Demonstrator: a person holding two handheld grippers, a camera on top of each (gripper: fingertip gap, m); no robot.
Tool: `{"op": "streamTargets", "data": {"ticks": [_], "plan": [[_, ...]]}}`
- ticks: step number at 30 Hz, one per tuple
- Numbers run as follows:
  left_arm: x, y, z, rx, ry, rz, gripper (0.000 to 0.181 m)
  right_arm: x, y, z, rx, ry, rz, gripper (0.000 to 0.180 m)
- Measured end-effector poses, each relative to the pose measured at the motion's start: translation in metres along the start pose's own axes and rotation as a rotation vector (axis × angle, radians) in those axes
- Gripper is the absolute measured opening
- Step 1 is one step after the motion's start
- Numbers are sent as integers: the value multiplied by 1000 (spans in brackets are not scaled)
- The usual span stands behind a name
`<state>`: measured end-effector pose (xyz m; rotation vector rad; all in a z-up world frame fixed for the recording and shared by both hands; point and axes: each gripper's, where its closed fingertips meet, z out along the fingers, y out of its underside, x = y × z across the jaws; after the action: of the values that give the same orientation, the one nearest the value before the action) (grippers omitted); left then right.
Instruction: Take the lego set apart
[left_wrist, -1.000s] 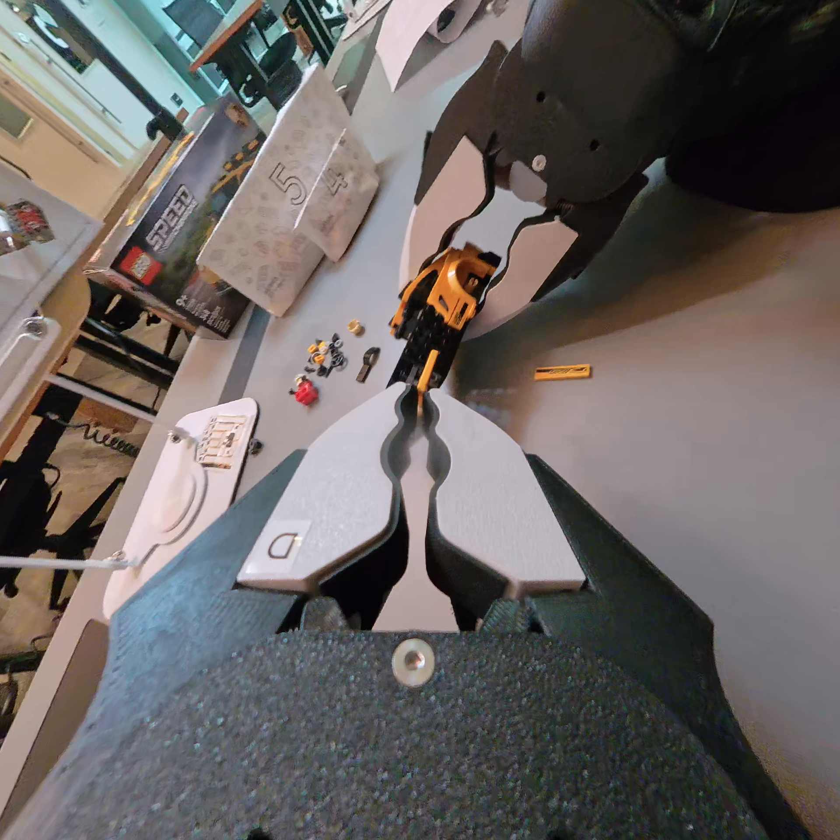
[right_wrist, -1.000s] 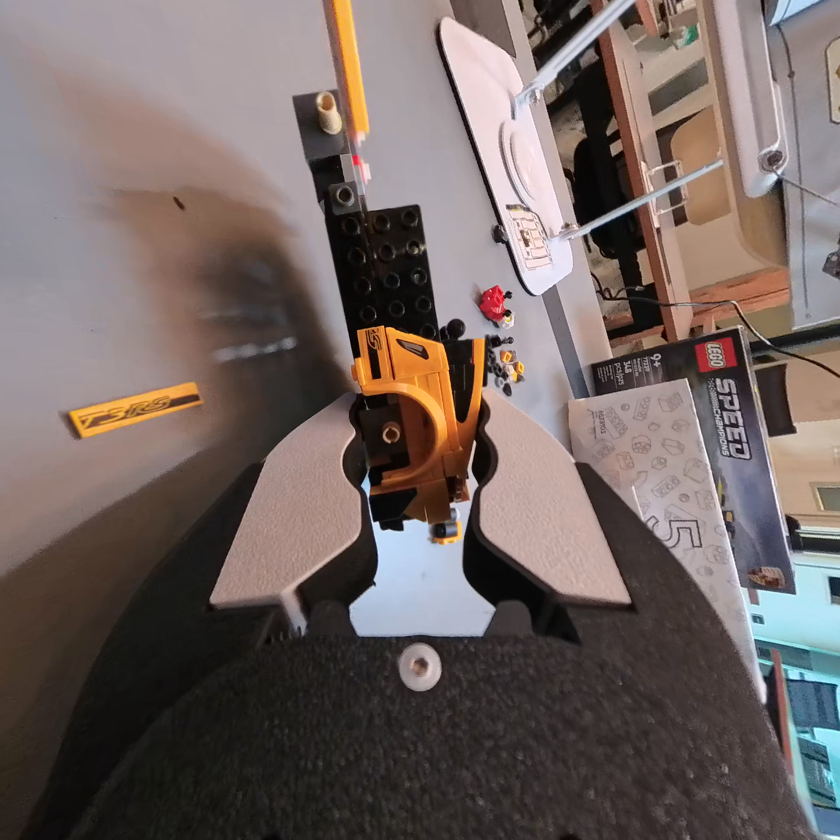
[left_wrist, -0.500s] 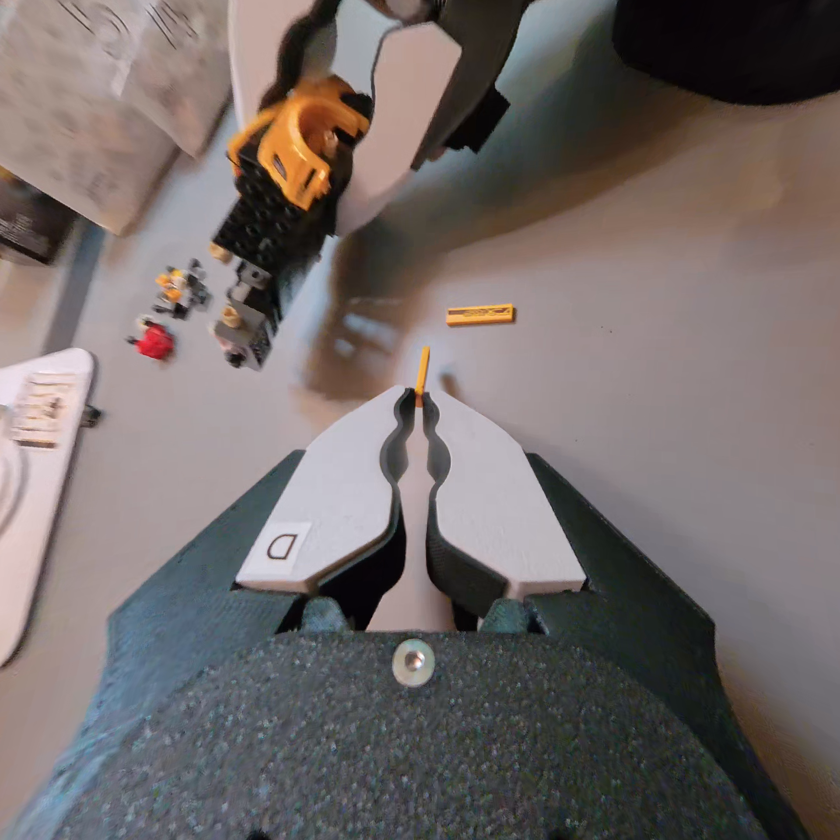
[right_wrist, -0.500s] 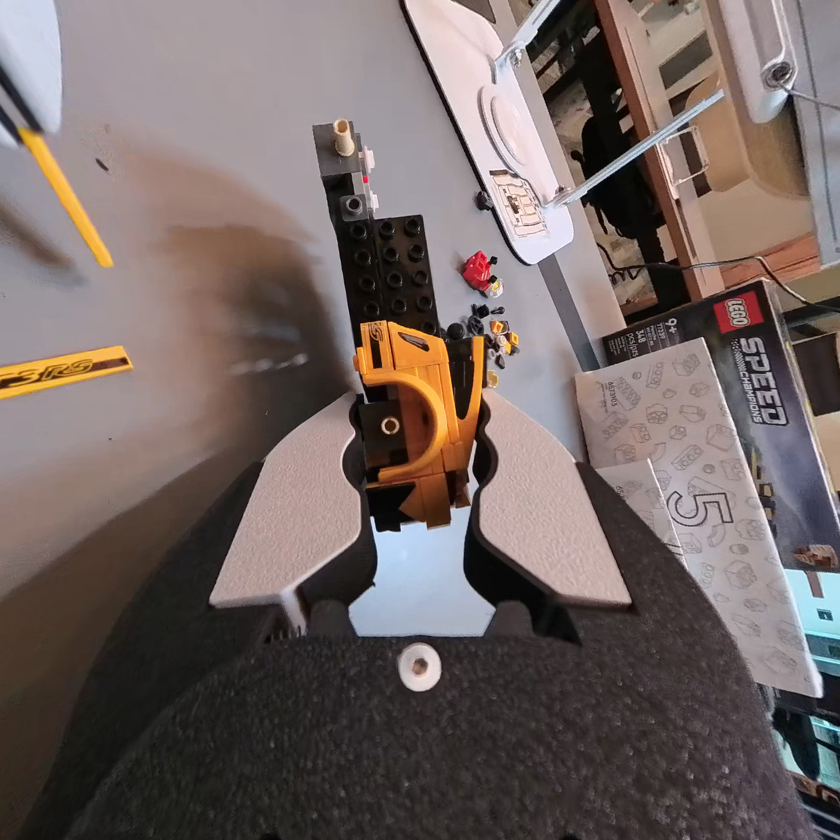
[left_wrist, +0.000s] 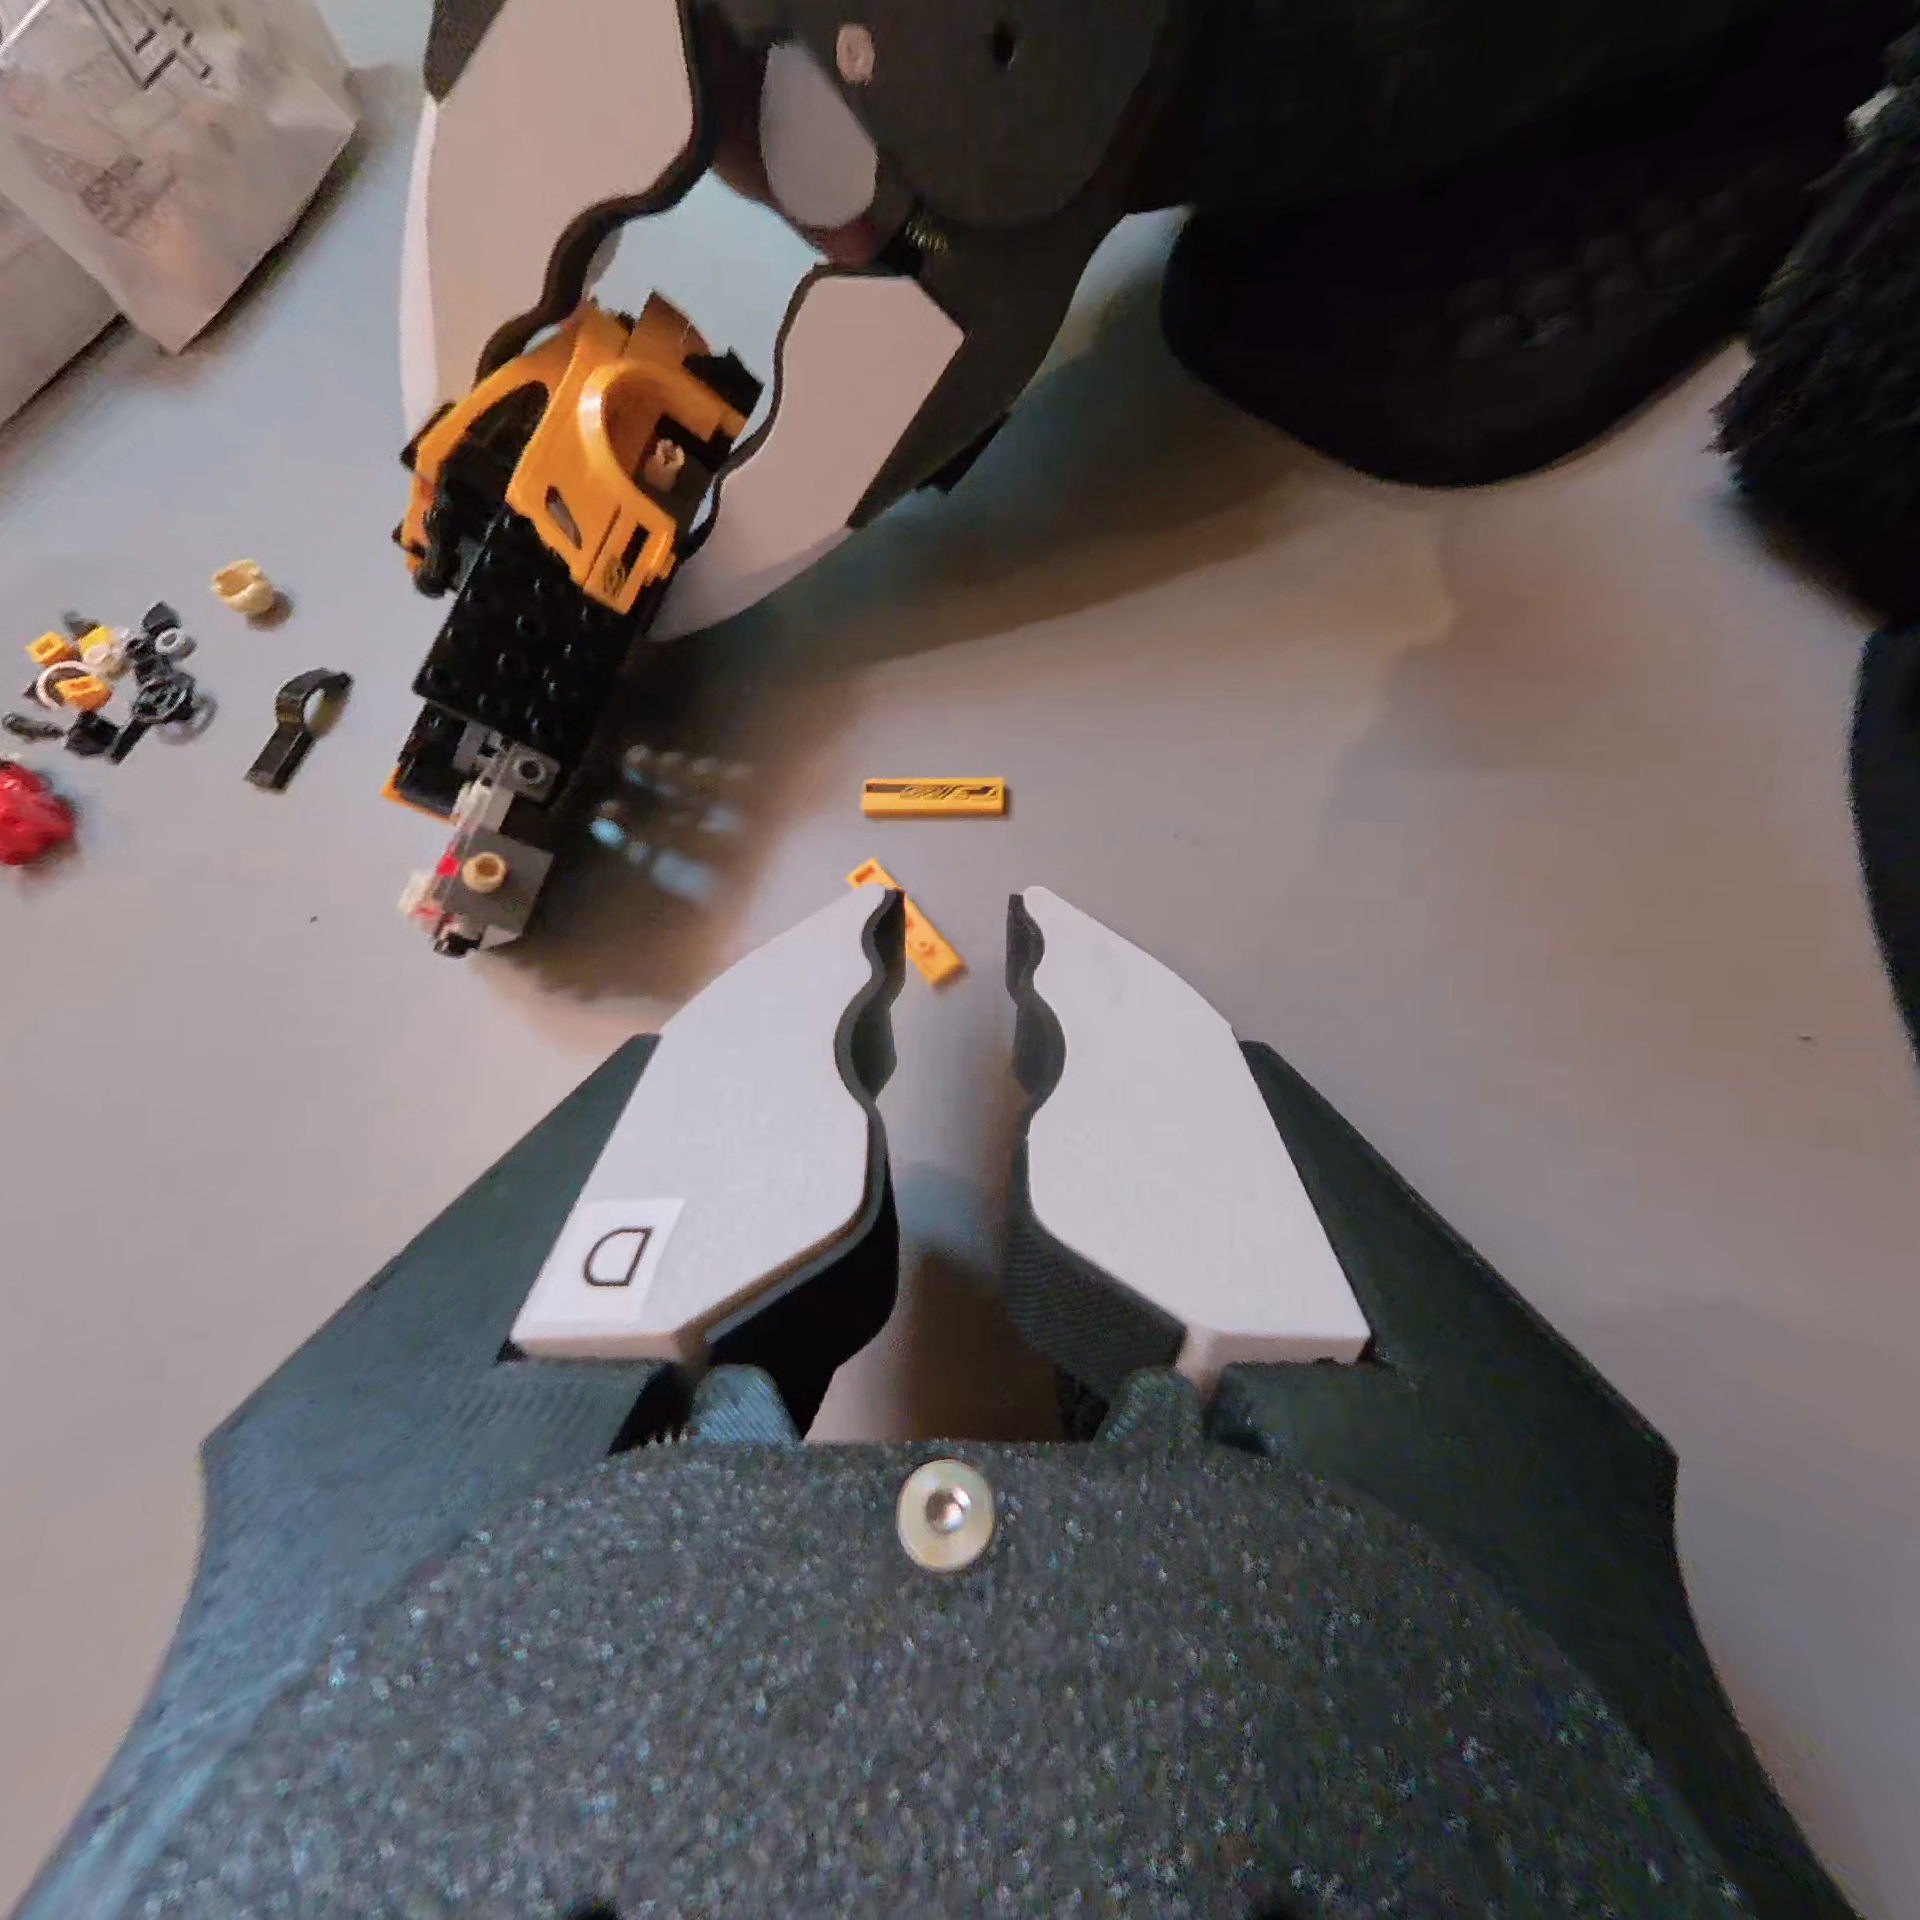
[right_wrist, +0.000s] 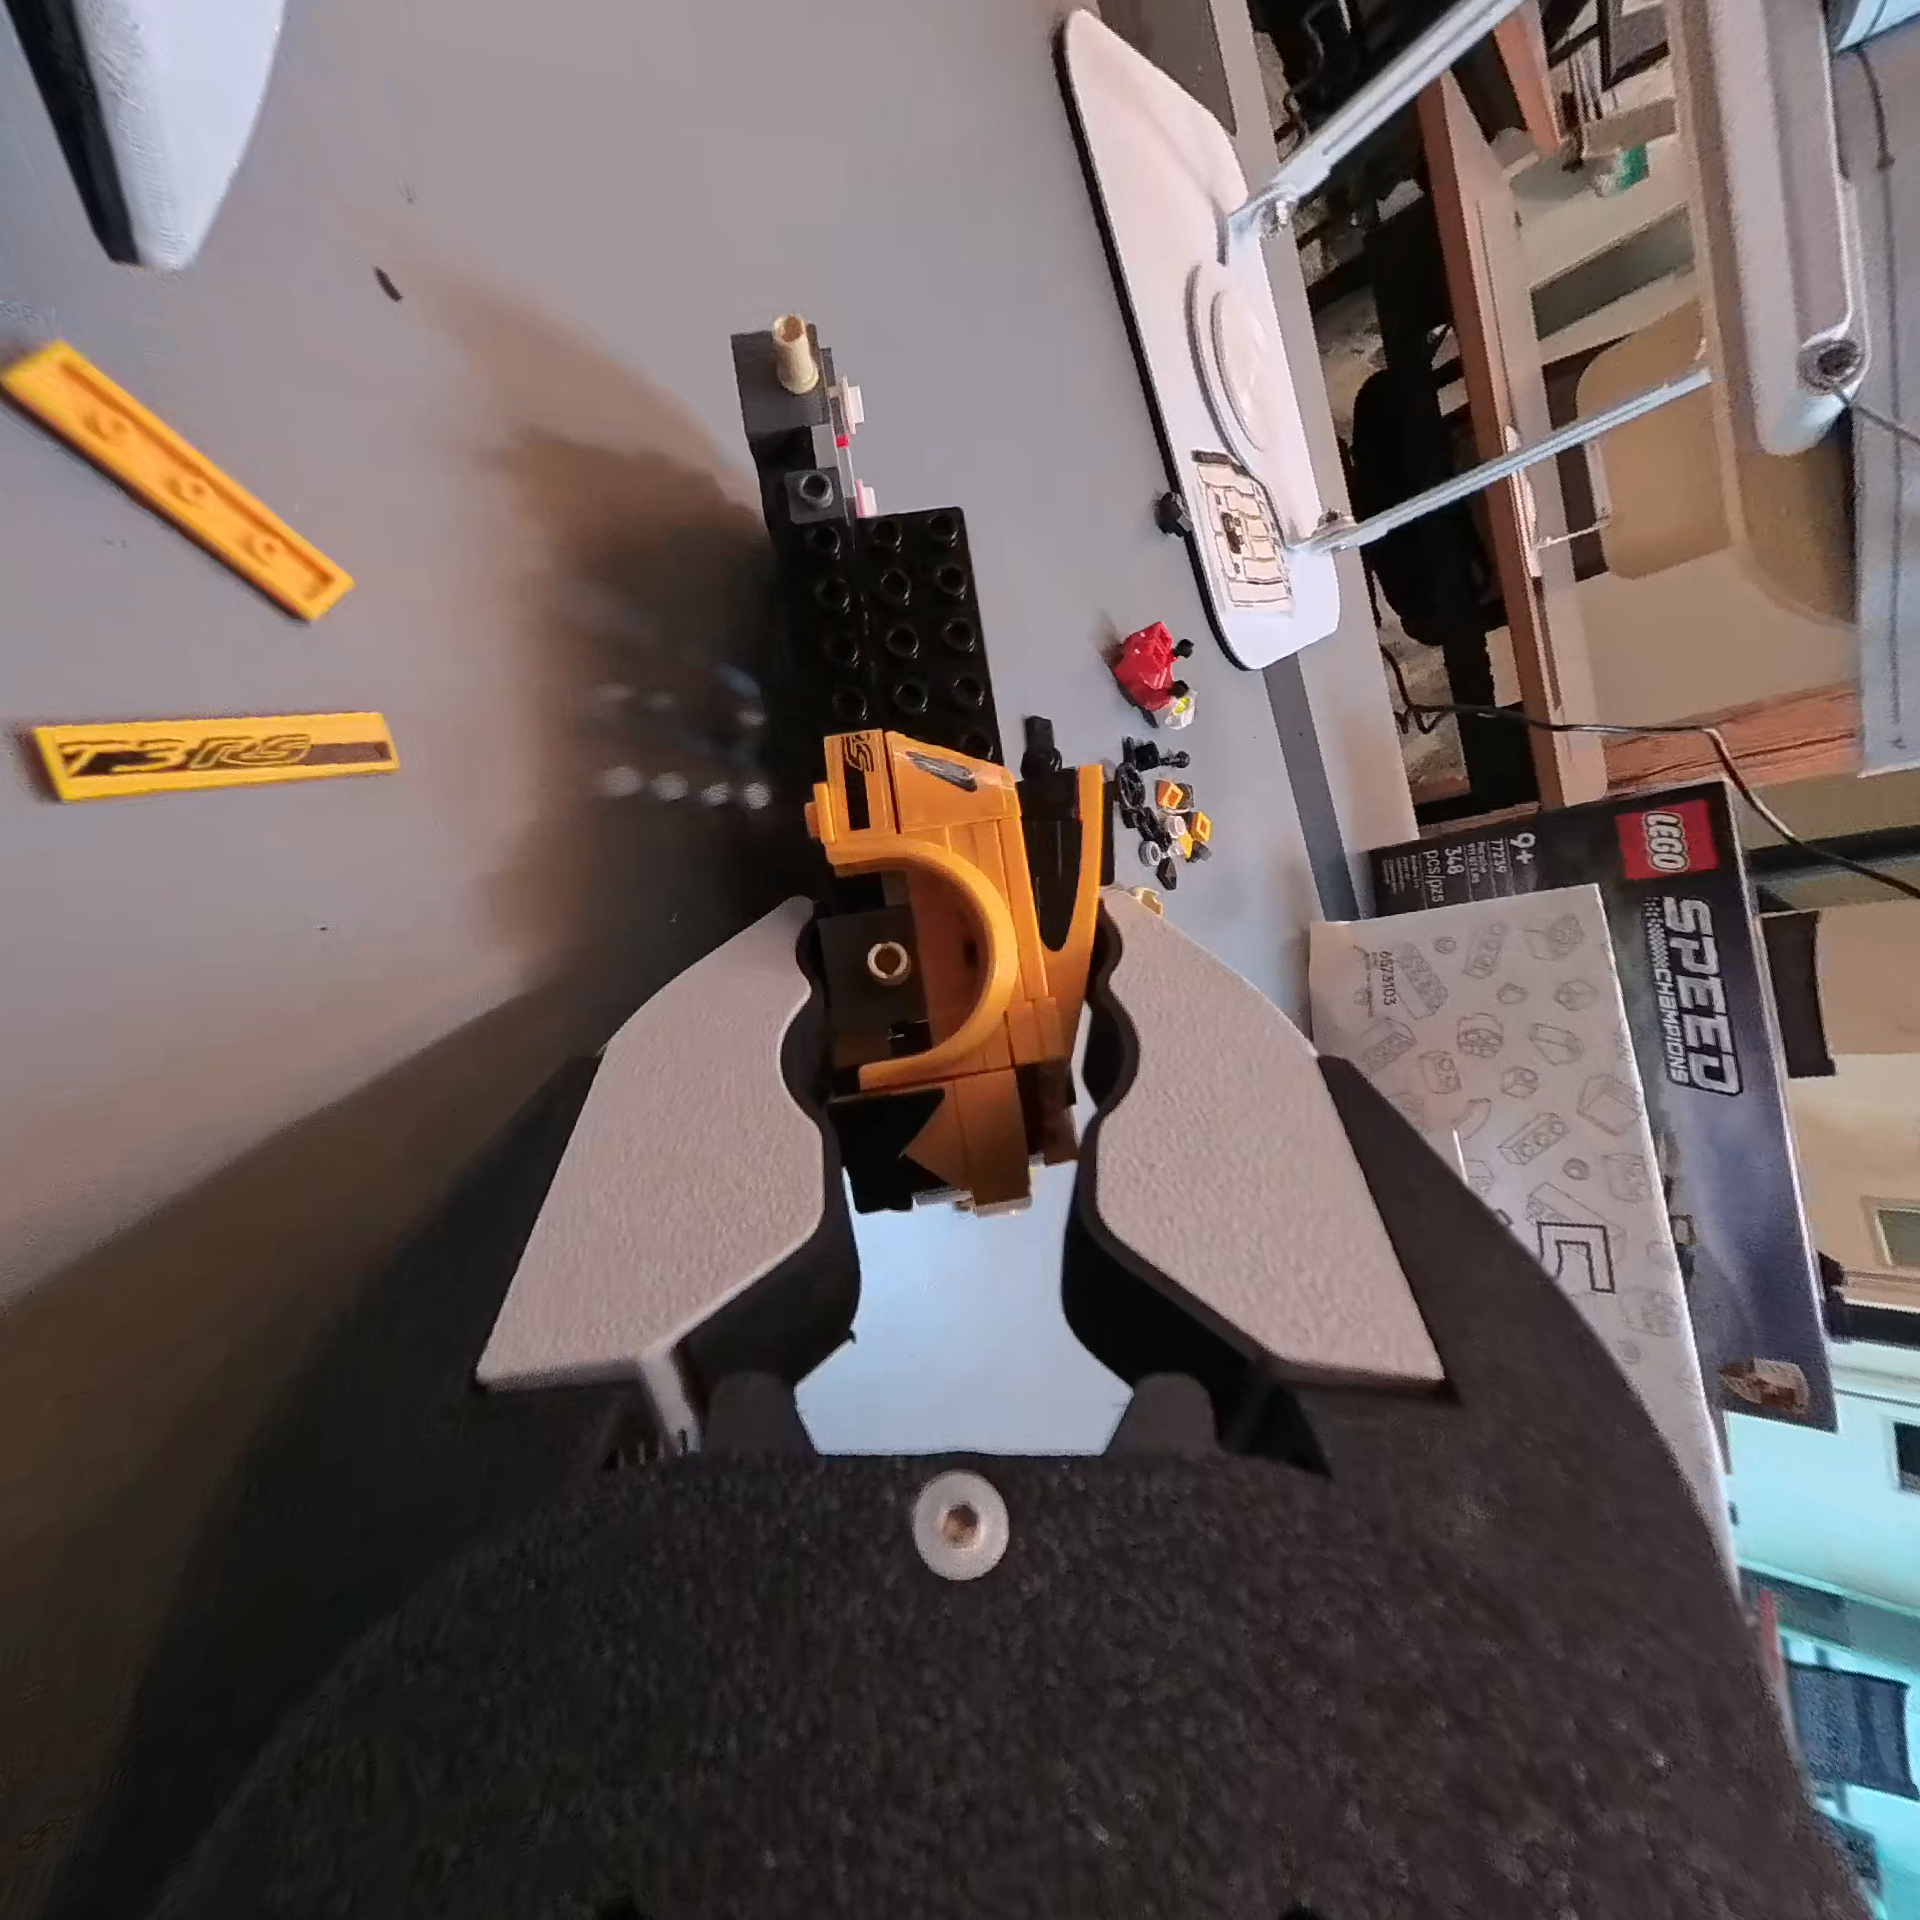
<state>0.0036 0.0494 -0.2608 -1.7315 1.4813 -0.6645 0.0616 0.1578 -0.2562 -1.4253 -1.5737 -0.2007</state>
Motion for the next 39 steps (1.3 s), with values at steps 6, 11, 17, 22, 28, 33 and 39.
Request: {"op": "streamTargets", "data": {"ticks": [6, 11, 17, 22, 28, 33, 39], "plan": [[-18, 9, -2, -44, -93, -17, 17, -8, -2, -4, 18, -59, -29, 50], [-54, 6, -12, -25, -320, 72, 21, -12, -2, -6, 48, -83, -94, 53], [-77, 2, 2, -44, -306, 121, 38, -17, -10, 0, 95, -200, -88, 65], [-82, 20, 13, -181, -339, 143, 29, -16, -4, -16, 114, -369, 117, 78], [-63, 18, 5, -162, -256, 85, 42, -39, -31, -60, 240, -563, 308, 61], [-28, 17, -9, -133, -84, 22, 33, -82, -33, -46, 116, -706, 295, 60], [-4, 19, 8, -197, -38, -60, 28, -91, -37, -32, 28, -798, 305, 49]]}}
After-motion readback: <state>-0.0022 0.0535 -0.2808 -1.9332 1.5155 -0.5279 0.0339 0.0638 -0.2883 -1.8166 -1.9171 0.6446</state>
